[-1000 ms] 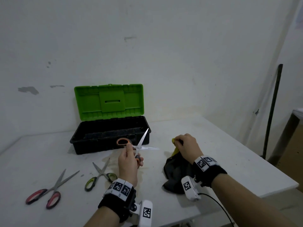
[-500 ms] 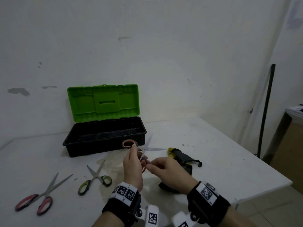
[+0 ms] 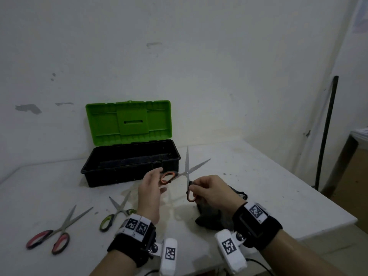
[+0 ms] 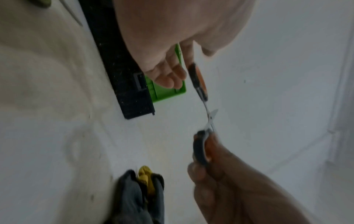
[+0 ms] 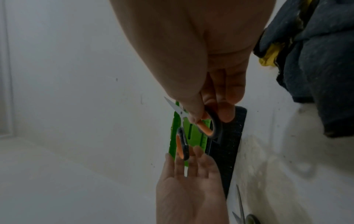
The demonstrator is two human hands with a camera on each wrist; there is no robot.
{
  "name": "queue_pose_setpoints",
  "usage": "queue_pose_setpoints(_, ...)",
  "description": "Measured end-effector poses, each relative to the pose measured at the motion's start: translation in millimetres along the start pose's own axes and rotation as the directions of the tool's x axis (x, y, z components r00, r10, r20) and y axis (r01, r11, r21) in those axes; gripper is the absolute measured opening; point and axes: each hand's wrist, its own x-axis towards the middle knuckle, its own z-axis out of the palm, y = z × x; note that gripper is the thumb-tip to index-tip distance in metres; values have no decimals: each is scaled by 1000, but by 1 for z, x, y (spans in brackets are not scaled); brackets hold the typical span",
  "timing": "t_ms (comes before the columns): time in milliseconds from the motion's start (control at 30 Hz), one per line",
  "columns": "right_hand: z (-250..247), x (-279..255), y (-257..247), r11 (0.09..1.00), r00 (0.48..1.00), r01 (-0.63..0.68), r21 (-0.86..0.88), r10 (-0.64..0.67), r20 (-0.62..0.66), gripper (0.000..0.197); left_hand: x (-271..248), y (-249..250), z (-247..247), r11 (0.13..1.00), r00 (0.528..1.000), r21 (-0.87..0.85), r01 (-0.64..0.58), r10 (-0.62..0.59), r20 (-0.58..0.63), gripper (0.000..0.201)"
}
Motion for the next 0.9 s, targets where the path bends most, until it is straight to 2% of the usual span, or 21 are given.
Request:
queue_pose_setpoints(133,-4,11,-4,999,1000,-22,31,22,0,18,6,10,-15,971,987,218,-94,62,148,19)
queue_pose_setpoints(267,-2,24,-6,997,1000,-27,68,28,-7,20,7,13,-24,957,959,271,-102,23,282,13)
queue_pose_setpoints(567,15,36,-10,994,999,-26,104,29,-27,22,8,9,-25,979,961,203,-33,-24,276,11)
queue_pose_setpoints(767,30,42,-9,999,988,-8,42,14,-152,16,8,-3,-28,986,972,157,54,-88,216,12)
queue_pose_setpoints(900,41,48,-15,988,958,76,-132,-109,-266,21,13,3,-27,988,977,106,110,-127,170,14)
